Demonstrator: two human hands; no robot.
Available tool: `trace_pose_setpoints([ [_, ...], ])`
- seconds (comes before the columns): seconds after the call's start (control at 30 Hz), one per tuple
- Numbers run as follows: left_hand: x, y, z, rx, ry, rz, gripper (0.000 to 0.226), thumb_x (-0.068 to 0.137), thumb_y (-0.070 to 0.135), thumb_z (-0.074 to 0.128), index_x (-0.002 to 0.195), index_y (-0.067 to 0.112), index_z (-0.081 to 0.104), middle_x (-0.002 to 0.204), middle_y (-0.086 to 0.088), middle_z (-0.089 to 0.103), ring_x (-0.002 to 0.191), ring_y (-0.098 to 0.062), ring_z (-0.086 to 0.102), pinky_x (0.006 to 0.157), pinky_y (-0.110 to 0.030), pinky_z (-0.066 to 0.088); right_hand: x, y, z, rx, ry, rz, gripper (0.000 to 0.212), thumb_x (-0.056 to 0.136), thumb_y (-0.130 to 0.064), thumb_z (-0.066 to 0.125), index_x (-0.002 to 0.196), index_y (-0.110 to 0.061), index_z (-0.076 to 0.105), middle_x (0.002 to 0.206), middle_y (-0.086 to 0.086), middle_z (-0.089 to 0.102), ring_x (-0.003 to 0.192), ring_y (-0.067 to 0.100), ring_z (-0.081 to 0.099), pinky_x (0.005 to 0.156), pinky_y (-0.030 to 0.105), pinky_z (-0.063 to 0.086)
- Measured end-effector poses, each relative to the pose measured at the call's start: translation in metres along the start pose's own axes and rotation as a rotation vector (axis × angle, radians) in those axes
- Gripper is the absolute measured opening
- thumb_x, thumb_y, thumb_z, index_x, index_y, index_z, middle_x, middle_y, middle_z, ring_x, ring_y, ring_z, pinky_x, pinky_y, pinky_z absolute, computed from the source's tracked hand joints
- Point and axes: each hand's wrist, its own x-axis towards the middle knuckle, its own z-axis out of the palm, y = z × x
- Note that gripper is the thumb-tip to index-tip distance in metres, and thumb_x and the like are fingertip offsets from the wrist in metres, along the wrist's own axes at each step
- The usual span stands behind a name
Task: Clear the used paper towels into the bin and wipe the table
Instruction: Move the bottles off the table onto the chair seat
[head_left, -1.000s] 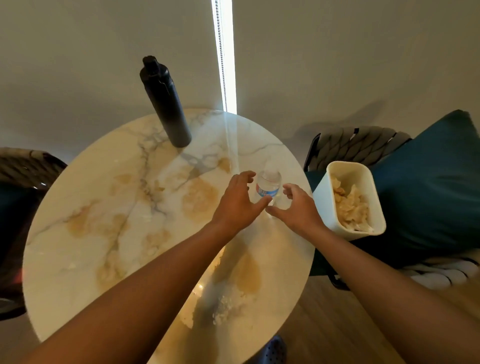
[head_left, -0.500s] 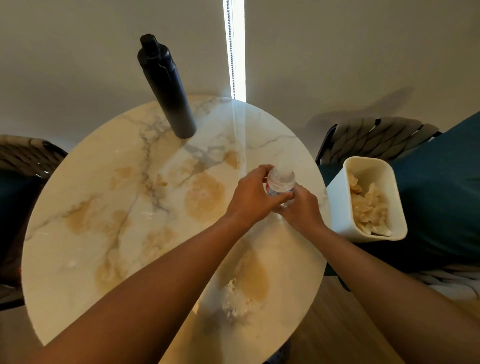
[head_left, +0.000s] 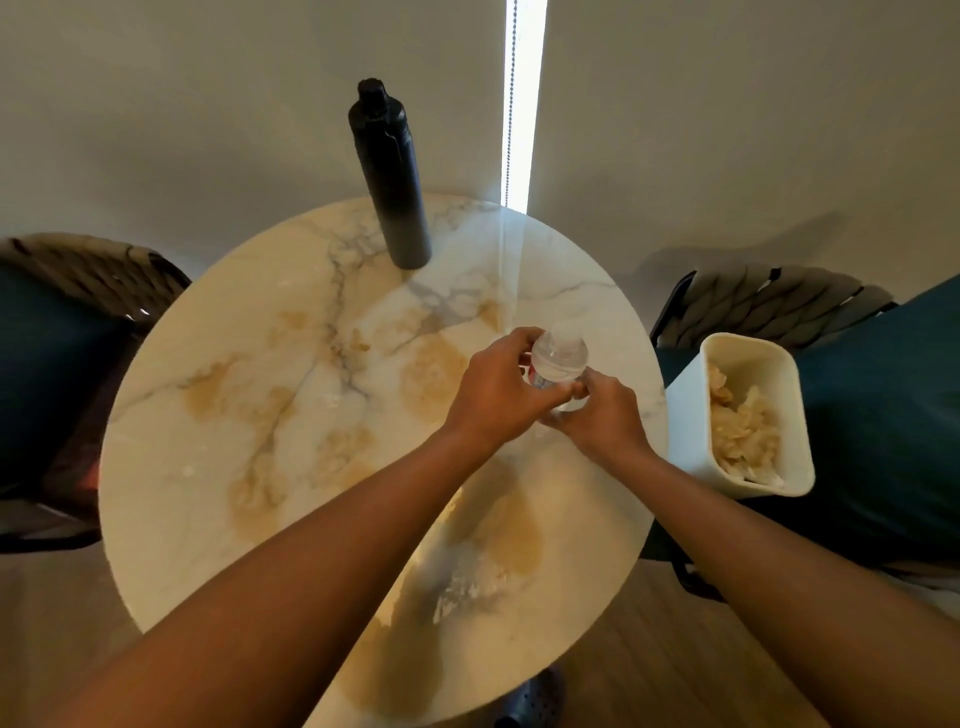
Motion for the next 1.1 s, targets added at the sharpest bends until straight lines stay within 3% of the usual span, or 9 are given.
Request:
trace_pose_setpoints([
  [0.1, -0.014, -0.002, -0.024, -0.007, 0.028, -0.018, 0.069, 0.074, 0.053, 0.081, 0.132, 0.025, 0.056, 0.123, 0.007, 0.067, 0.097, -0.003, 0.061, 0.080, -0.007, 0.046, -0.009, -0.024, 0.008, -0.018, -0.018, -0.026, 0.048, 0.073, -0.033, 0.089, 0.112, -0.014, 0.069, 0.094, -0.003, 0.067, 0.087, 0.016, 0.060, 0.064, 0.014, 0.038],
  [0.33, -0.051, -0.027, -0.099, 0.003, 0.082, 0.014, 0.064, 0.075, 0.049, 0.083, 0.128, 0.023, 0.059, 0.119, 0.007, 0.069, 0.097, -0.004, 0.064, 0.083, -0.014, 0.052, -0.033, -0.087, 0.054, -0.015, -0.037, -0.074, 0.044, 0.070, -0.036, 0.090, 0.104, -0.018, 0.069, 0.077, -0.013, 0.056, 0.077, 0.014, 0.056, 0.059, 0.016, 0.034],
  [0.53, -0.091, -0.064, -0.176, -0.032, 0.110, -0.003, 0.060, 0.072, 0.048, 0.084, 0.123, 0.025, 0.063, 0.111, 0.012, 0.069, 0.096, -0.003, 0.065, 0.084, -0.022, 0.056, -0.060, -0.150, 0.115, -0.007, -0.072, -0.100, 0.048, 0.071, -0.040, 0.089, 0.110, -0.022, 0.069, 0.091, -0.005, 0.066, 0.075, 0.004, 0.053, 0.060, 0.012, 0.034],
  [0.7, -0.130, -0.101, -0.244, -0.019, 0.145, -0.025, 0.061, 0.072, 0.048, 0.085, 0.124, 0.024, 0.063, 0.111, 0.011, 0.070, 0.095, -0.003, 0.065, 0.085, -0.023, 0.056, -0.087, -0.206, 0.174, 0.029, -0.105, -0.131, 0.050, 0.070, -0.038, 0.090, 0.113, -0.023, 0.069, 0.087, -0.011, 0.062, 0.074, 0.002, 0.052, 0.057, 0.008, 0.037],
  [0.83, -0.157, -0.134, -0.301, 0.007, 0.162, -0.019, 0.061, 0.071, 0.048, 0.085, 0.122, 0.022, 0.064, 0.109, 0.009, 0.070, 0.095, -0.005, 0.065, 0.085, -0.027, 0.057, -0.104, -0.250, 0.226, 0.032, -0.124, -0.177, 0.056, 0.070, -0.042, 0.089, 0.118, -0.023, 0.068, 0.095, -0.006, 0.068, 0.073, 0.003, 0.053, 0.057, 0.010, 0.034],
  [1.1, -0.198, -0.191, -0.396, 0.052, 0.218, -0.020, 0.061, 0.073, 0.047, 0.085, 0.124, 0.020, 0.063, 0.111, 0.010, 0.069, 0.098, -0.003, 0.065, 0.084, -0.021, 0.055, -0.124, -0.326, 0.315, 0.040, -0.183, -0.232, 0.066, 0.077, -0.044, 0.084, 0.135, -0.022, 0.061, 0.116, -0.002, 0.070, 0.085, 0.009, 0.054, 0.063, 0.011, 0.035],
])
